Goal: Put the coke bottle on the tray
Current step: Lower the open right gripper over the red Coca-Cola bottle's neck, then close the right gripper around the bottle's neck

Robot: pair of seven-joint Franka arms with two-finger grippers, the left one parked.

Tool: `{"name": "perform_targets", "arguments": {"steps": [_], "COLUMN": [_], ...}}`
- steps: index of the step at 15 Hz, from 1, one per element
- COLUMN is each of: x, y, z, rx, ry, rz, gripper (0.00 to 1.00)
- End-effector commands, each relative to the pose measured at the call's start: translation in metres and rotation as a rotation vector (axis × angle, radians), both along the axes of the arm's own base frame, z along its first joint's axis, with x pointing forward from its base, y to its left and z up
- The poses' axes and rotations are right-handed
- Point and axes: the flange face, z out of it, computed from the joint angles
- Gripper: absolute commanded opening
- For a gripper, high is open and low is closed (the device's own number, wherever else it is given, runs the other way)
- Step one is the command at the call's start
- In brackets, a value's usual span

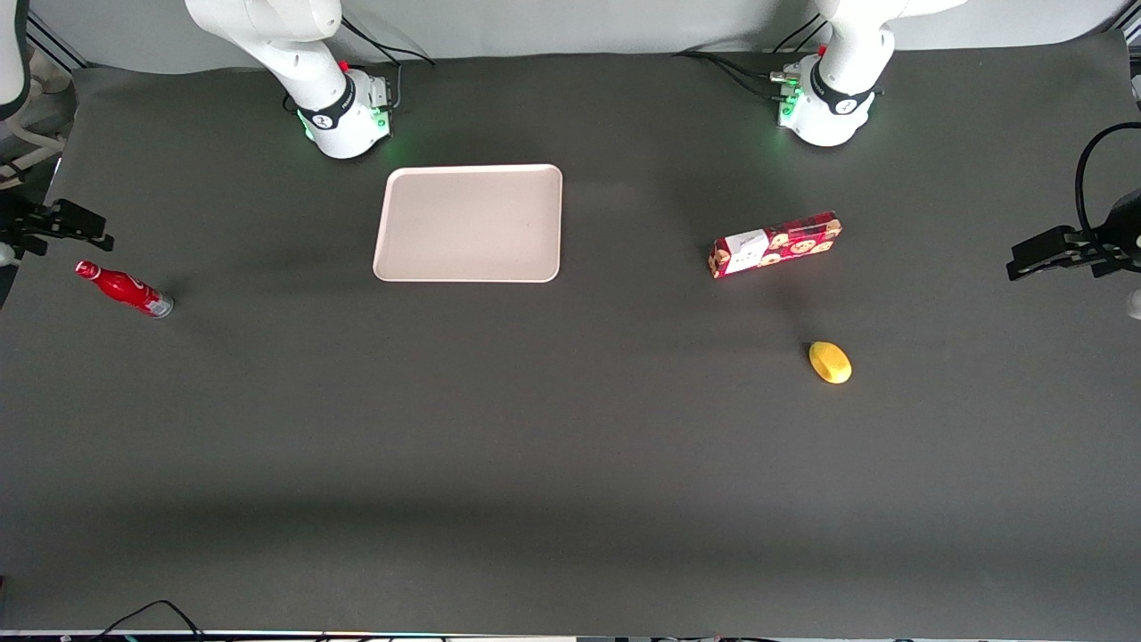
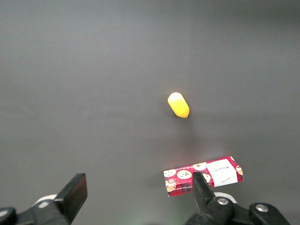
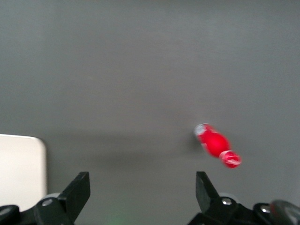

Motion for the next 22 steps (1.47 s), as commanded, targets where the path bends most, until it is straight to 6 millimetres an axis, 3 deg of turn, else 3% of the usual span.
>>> {"name": "perform_targets", "arguments": {"steps": [1, 5, 7, 10, 18, 22], "x": [-0.022, -0.035, -0.039, -0.046, -0.063, -0.068], "y": [-0.039, -0.088, -0.102, -0.107, -0.15, -0.155], "z": [-0.043, -0.08, -0.096, -0.122, -0.178, -0.191], "rx": [-0.043, -0.061, -0.074, -0.08, -0.054, -0.019], "ry": [-0.029, -0.056, -0.066, -0.074, -0.076, -0.076], "rz": [0.11, 0.166, 0.175, 0.192, 0.236, 0.223], "gripper": [1.0, 1.0, 1.0, 1.0, 1.0, 1.0]}}
